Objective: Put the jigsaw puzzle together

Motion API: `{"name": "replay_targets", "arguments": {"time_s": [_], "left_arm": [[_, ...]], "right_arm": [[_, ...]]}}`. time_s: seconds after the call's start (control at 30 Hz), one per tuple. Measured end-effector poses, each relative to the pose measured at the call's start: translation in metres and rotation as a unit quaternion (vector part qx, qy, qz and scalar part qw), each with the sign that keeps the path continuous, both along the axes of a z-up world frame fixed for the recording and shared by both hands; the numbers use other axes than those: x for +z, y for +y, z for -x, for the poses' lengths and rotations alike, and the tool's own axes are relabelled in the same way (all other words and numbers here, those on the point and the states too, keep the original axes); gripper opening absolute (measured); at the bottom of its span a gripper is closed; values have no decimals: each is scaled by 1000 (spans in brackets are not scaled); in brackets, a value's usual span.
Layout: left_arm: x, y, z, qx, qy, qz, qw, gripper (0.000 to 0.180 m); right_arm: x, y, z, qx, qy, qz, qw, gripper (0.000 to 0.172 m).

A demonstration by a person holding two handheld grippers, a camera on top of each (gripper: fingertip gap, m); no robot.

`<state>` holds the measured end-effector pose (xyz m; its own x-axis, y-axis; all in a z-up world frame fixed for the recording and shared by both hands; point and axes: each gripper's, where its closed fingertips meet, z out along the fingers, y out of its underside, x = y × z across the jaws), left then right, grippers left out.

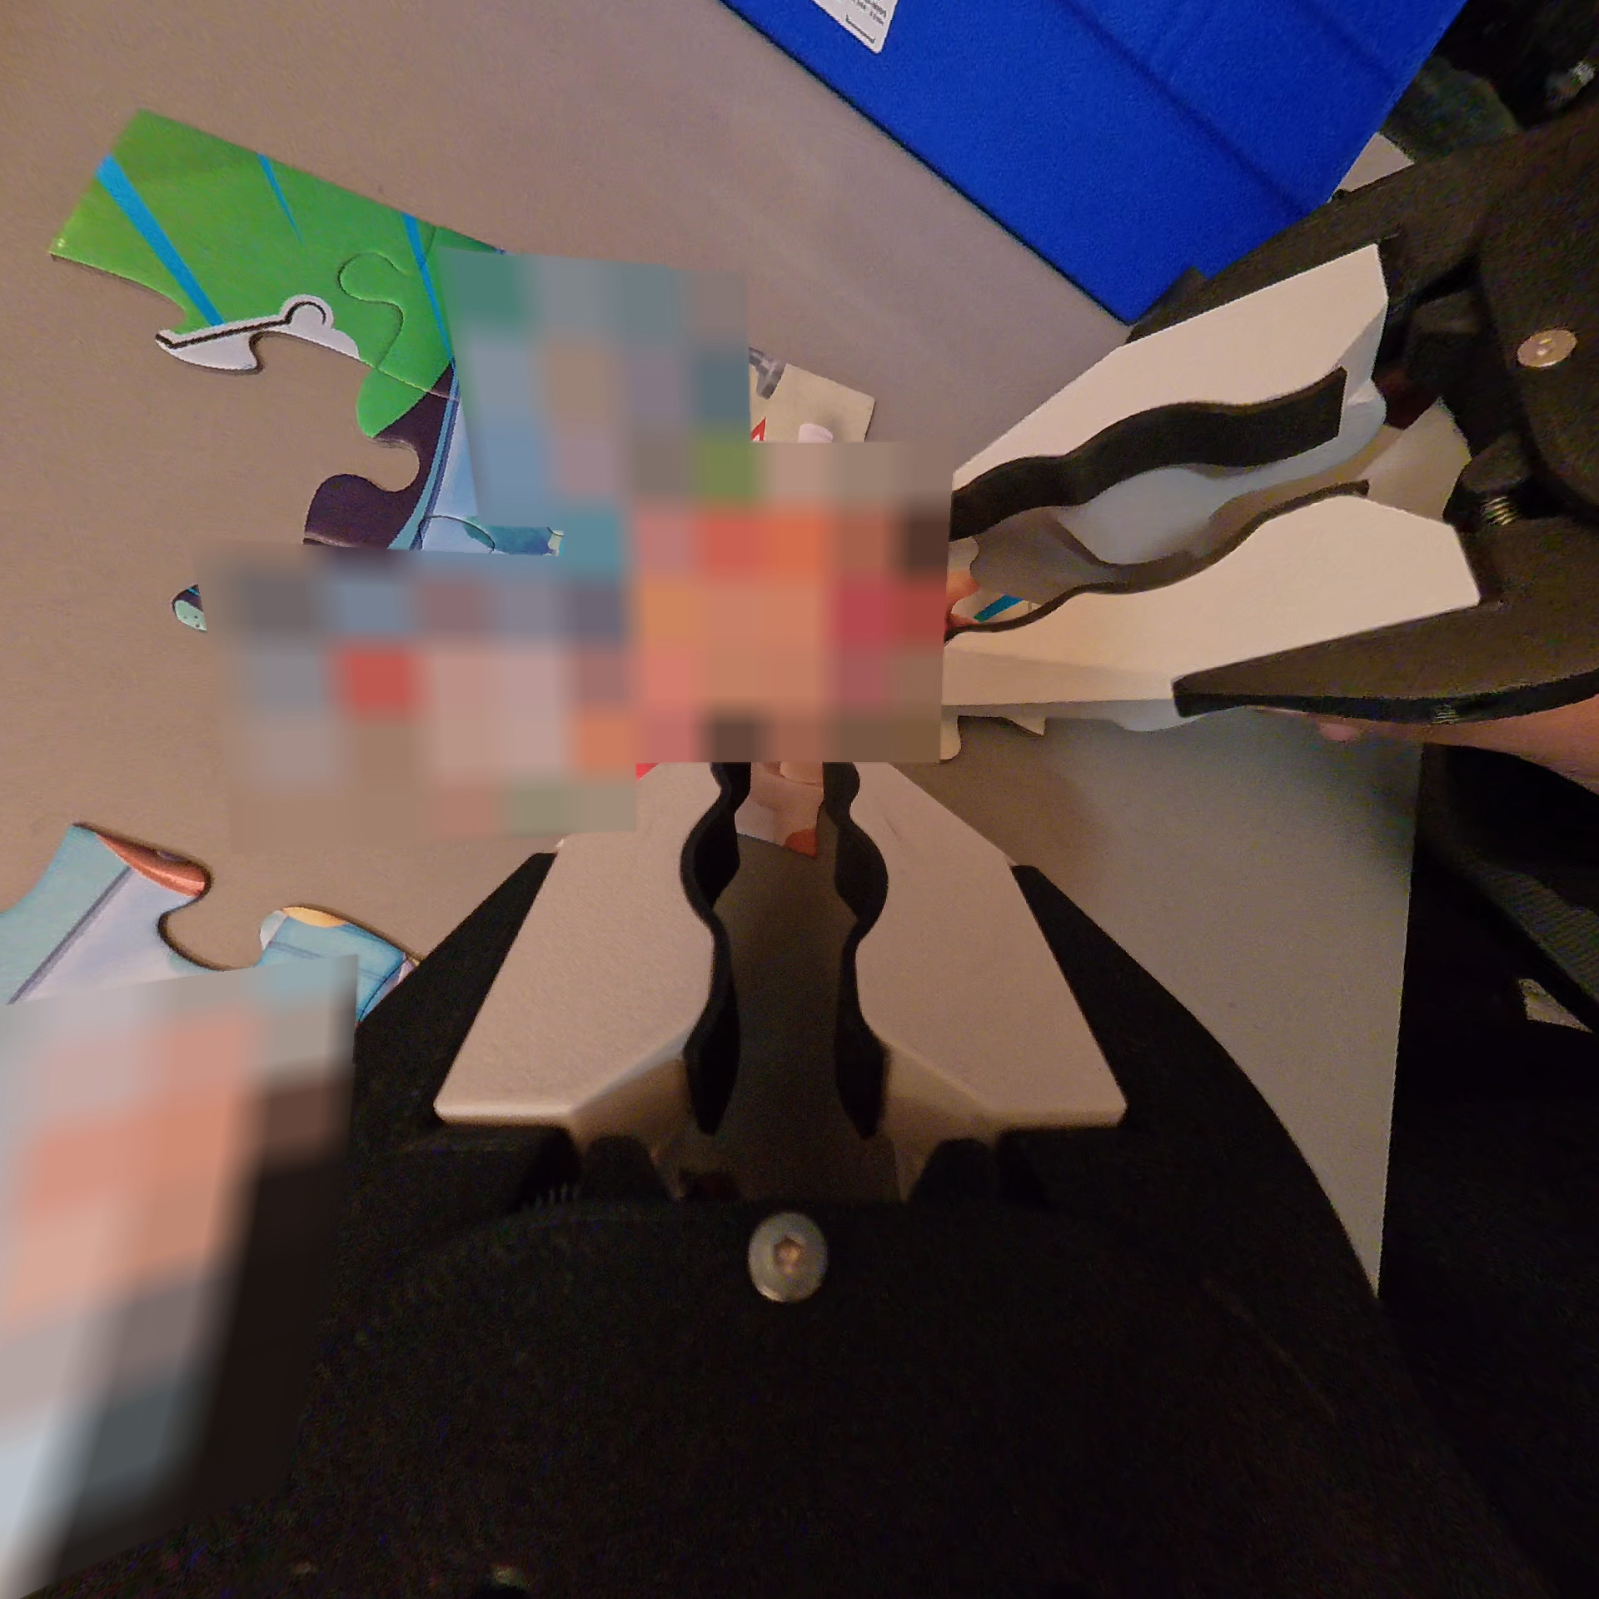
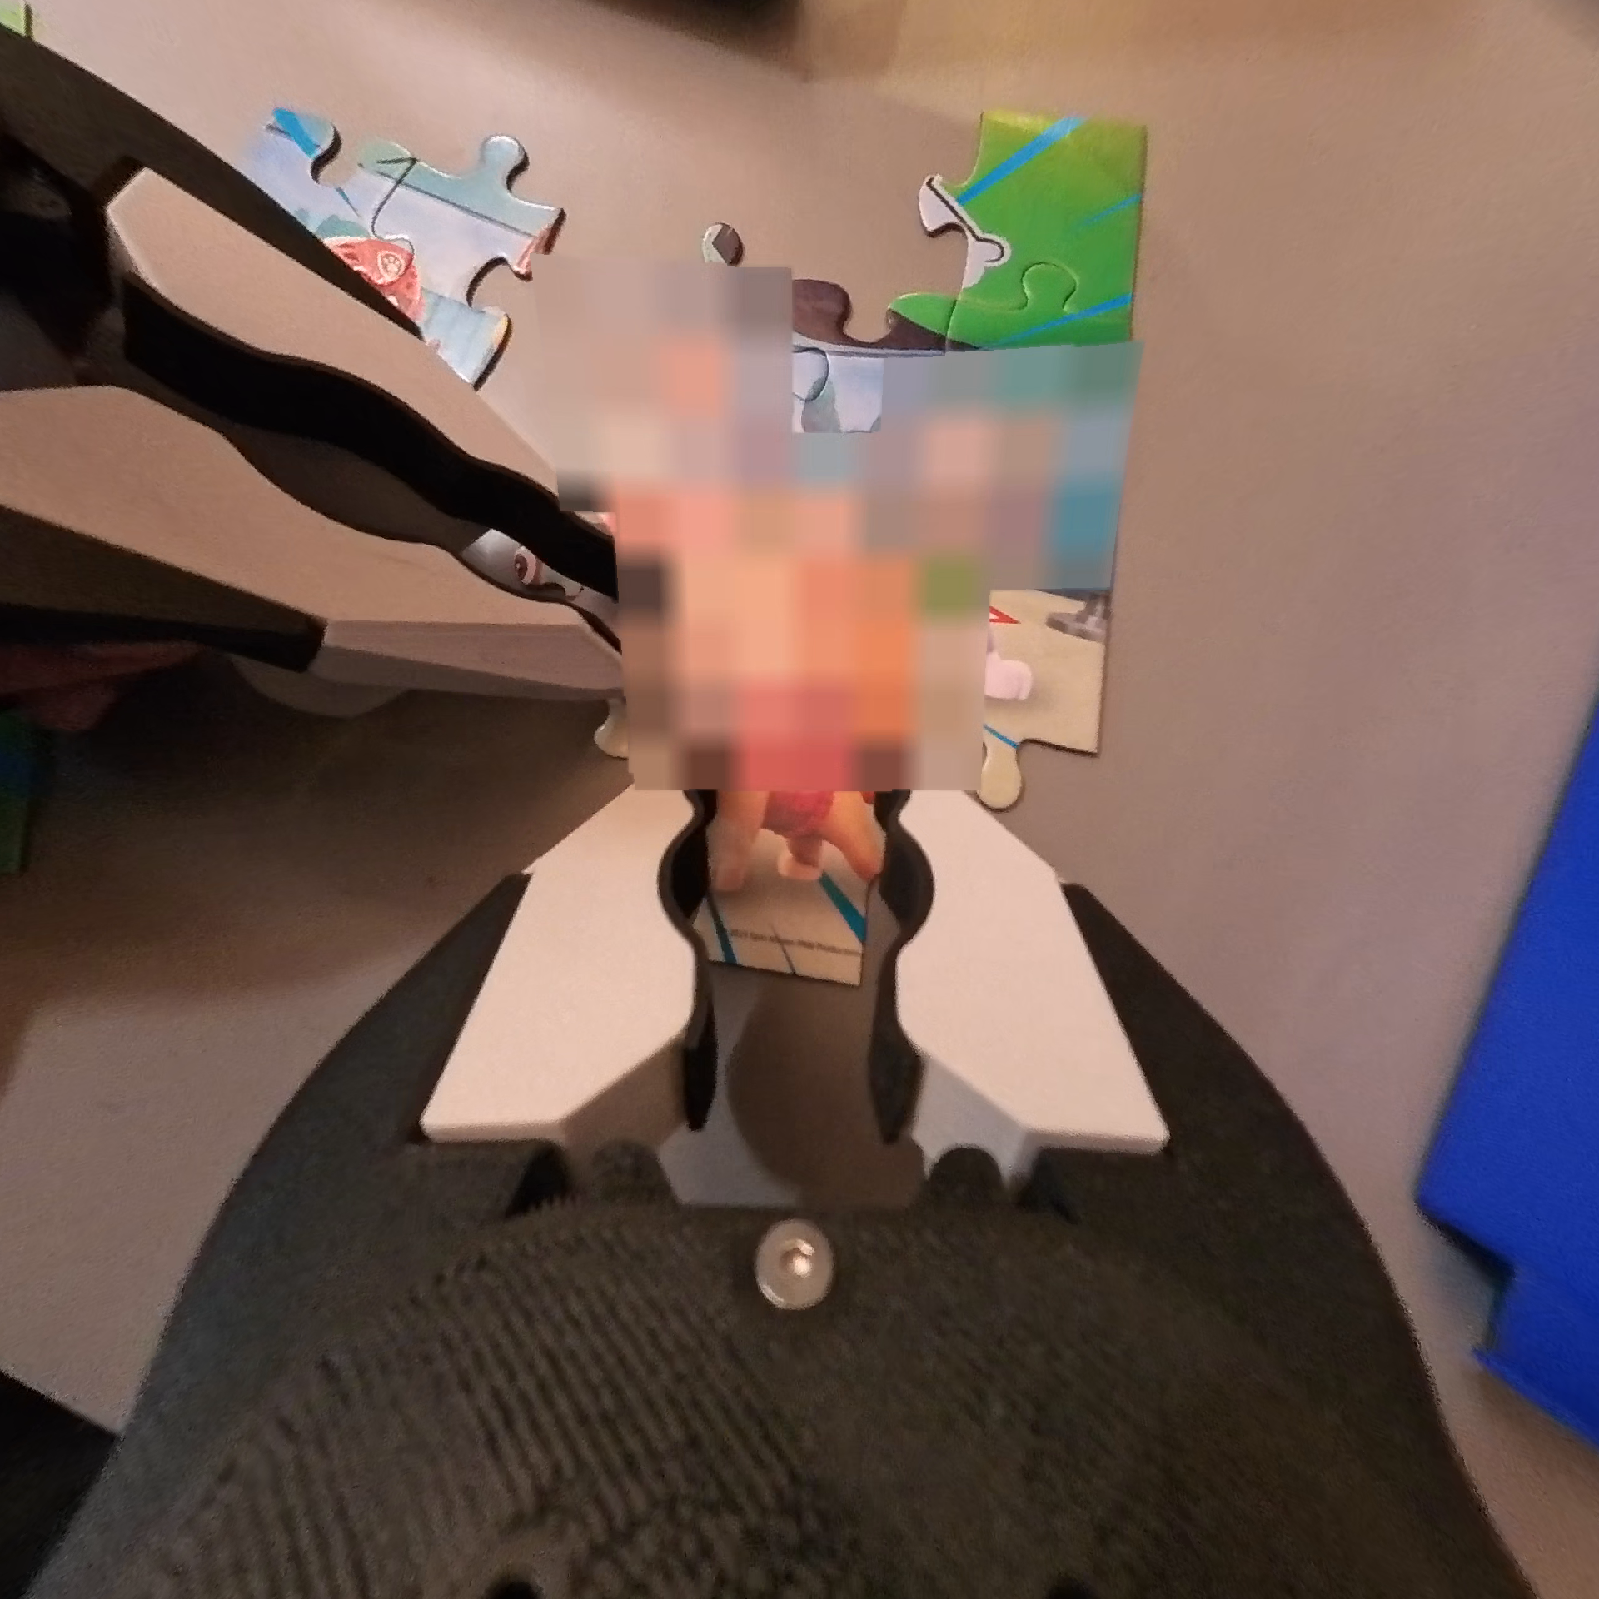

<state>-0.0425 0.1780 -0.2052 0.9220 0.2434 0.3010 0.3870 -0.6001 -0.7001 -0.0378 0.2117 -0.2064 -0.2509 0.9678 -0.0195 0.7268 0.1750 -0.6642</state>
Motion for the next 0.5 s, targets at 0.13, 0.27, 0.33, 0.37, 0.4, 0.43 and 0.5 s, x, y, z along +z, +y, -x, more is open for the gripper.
{"name": "replay_targets", "arguments": {"time_s": [0.13, 0.27, 0.33, 0.37, 0.4, 0.43, 0.5], "left_arm": [[0, 0, 0, 0, -2, -1, 1000, 14], [0, 0, 0, 0, -2, -1, 1000, 13], [0, 0, 0, 1, -3, -1, 1000, 13], [0, 0, 0, 0, -3, -1, 1000, 13], [0, 0, 0, 1, -3, -1, 1000, 13], [0, 0, 0, 1, -4, -1, 1000, 13], [0, 0, 0, 1, -7, -2, 1000, 13]], "right_arm": [[0, -2, 1, 23, 10, -9, 1000, 33], [-1, -4, 2, 36, 24, -27, 999, 31], [-1, -4, 2, 36, 23, -26, 999, 30], [-1, -5, 2, 37, 19, -27, 999, 30], [1, -6, 2, 38, 18, -24, 999, 30], [6, -9, 2, 41, 28, -14, 999, 32], [19, -15, 4, 48, 63, 8, 997, 25]]}}
